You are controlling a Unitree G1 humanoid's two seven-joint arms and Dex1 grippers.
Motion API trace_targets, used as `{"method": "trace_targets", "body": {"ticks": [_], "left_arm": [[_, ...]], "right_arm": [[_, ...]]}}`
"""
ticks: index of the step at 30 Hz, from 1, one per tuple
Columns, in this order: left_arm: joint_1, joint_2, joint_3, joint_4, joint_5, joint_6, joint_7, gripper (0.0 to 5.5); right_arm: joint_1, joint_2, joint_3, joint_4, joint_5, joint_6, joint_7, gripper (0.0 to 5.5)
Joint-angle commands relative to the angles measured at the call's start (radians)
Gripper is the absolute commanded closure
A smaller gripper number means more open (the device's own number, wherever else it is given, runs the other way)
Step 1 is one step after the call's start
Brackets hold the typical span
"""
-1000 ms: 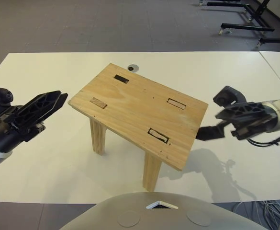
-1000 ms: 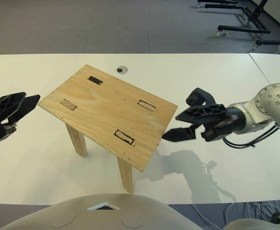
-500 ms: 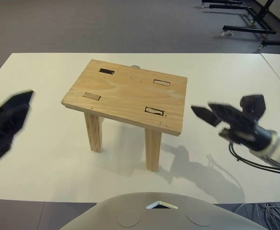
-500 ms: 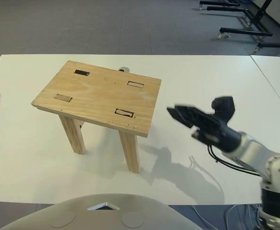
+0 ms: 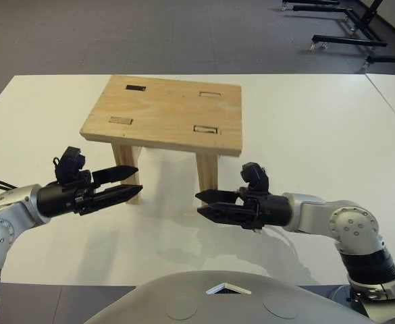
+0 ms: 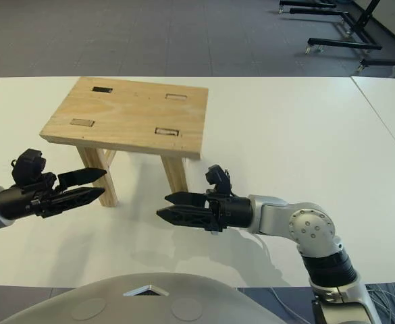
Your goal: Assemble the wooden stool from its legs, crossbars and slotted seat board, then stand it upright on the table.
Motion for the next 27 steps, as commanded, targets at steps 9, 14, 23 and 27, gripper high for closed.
{"method": "trace_targets", "body": {"ticks": [9, 14, 23, 27], "left_arm": [[-0.284, -0.252, -0.048, 0.146, 0.26, -0.333, 0.145, 1.78], [-0.21, -0.446, -0.018, -0.141, 0.251, -0.414, 0.42, 1.78], [-0.32, -0.618, -0.143, -0.204, 0.741, -0.583, 0.922, 1.78], [-0.359, -0.614, -0.176, -0.152, 0.868, -0.634, 0.959, 1.78]], "right_arm": [[-0.216, 0.289, 0.001, 0.284, -0.593, -0.504, 0.076, 0.41], [-0.174, 0.32, -0.076, 0.118, -0.599, -0.549, 0.027, 0.41], [-0.282, 0.396, -0.177, 0.142, -1.019, -0.873, -0.258, 0.41], [-0.356, 0.404, -0.166, 0.189, -1.132, -0.953, -0.29, 0.41]]}}
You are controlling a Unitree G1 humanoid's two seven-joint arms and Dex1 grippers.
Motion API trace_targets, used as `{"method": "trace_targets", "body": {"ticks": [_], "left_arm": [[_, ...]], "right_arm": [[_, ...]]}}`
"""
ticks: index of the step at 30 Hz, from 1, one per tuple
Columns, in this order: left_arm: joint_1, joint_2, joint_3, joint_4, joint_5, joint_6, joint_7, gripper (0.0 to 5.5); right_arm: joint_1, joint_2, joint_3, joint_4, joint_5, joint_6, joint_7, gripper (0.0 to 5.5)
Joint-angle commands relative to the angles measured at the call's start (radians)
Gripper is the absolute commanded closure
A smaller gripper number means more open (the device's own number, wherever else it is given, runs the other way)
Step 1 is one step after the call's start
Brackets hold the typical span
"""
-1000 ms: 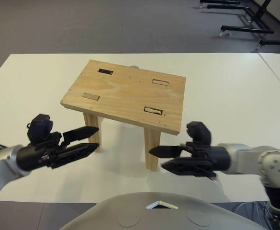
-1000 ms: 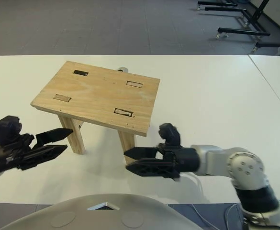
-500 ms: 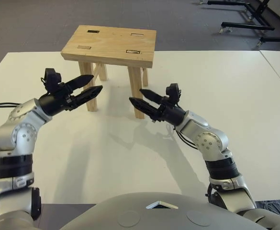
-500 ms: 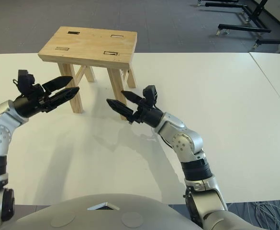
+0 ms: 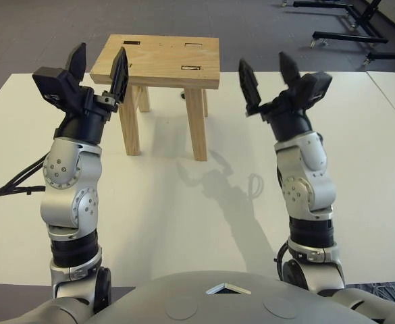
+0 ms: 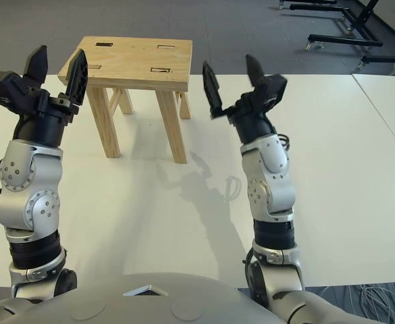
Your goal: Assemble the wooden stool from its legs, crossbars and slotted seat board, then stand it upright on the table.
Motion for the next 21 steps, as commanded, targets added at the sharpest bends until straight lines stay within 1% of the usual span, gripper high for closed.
{"method": "trace_targets", "body": {"ticks": [1, 10, 21], "left_arm": [[-0.052, 0.001, -0.021, 0.053, 0.093, -0.043, 0.026, 1.78], [-0.042, -0.008, -0.009, 0.076, 0.163, -0.086, 0.045, 1.78], [-0.052, -0.024, 0.01, 0.103, 0.177, -0.108, 0.049, 1.78]], "right_arm": [[-0.052, 0.015, 0.019, 0.042, -0.083, -0.063, -0.019, 0.41], [-0.094, 0.07, 0.06, 0.152, -0.119, -0.125, 0.009, 0.41], [-0.124, 0.071, 0.062, 0.192, -0.135, -0.158, 0.033, 0.41]]}}
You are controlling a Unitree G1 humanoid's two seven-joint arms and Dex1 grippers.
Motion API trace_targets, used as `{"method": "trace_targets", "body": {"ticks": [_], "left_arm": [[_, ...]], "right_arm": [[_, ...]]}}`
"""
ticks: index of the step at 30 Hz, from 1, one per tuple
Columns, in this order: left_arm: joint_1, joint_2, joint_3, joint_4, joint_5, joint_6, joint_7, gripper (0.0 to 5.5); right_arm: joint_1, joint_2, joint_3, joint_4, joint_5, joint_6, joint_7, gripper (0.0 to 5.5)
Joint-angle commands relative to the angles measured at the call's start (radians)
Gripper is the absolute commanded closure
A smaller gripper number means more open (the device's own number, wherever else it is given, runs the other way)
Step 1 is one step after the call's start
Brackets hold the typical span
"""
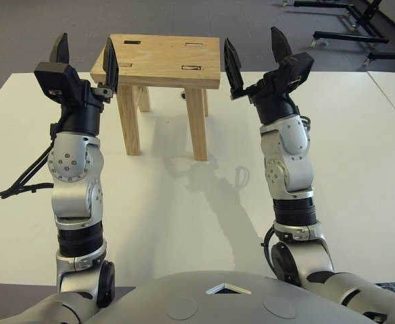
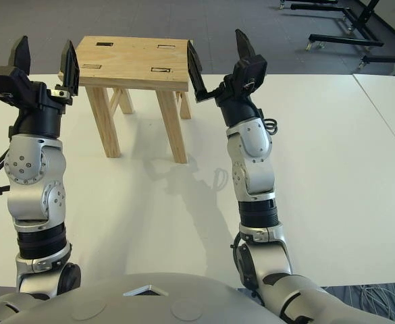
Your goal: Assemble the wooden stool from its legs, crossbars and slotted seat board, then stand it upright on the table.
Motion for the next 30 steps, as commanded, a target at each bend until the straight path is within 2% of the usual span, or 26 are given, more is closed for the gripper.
{"method": "trace_targets", "body": {"ticks": [1, 30], "left_arm": [[-0.012, -0.006, 0.001, 0.011, 0.008, -0.006, 0.003, 1.78], [-0.048, -0.006, -0.012, 0.064, 0.013, -0.032, -0.02, 1.78]], "right_arm": [[-0.031, 0.004, 0.004, 0.019, -0.015, -0.013, 0.008, 0.41], [-0.013, -0.011, -0.016, 0.005, -0.035, -0.016, 0.012, 0.41]]}}
